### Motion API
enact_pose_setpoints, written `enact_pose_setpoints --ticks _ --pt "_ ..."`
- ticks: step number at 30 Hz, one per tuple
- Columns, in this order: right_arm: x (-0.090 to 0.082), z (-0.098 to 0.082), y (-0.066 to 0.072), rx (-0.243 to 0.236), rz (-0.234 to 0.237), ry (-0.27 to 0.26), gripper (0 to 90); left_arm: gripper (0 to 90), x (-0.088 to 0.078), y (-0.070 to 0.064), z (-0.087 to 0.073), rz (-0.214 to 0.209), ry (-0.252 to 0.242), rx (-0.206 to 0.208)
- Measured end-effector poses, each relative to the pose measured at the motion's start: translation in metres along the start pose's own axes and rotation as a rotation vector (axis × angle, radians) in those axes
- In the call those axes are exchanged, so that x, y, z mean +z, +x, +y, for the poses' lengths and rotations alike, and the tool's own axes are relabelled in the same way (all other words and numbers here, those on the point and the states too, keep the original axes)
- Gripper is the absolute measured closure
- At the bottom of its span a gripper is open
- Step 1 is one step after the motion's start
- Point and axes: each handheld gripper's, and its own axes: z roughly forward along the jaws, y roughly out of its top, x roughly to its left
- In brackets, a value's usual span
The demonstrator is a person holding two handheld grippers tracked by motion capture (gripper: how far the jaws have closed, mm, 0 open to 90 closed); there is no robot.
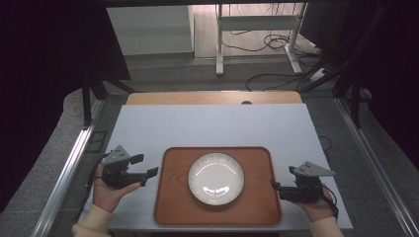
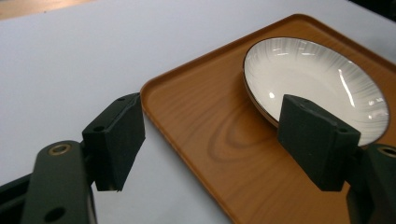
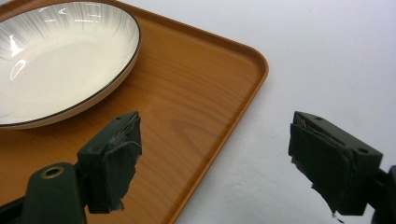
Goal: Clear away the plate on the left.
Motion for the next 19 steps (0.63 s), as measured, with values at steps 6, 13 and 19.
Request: enact_pose_setpoints --ticks 6,13,19 --pt "0.0008 -0.0004 0.0 -0.001 -0.001 0.003 17.7 23.0 -0.0004 -0.002 -0.0013 0.02 -0.001 0.022" --pt "-0.001 -0.002 -0.0009 -0.004 -0.002 0.0 17.7 22.8 0.0042 -0.0018 -0.0006 0.01 0.005 0.025" --pt "-0.0024 -0.0019 -0.0006 -0.011 -0.004 -0.008 17.6 22.4 0.0059 -0.0022 -0.0006 0.017 0.009 0.025"
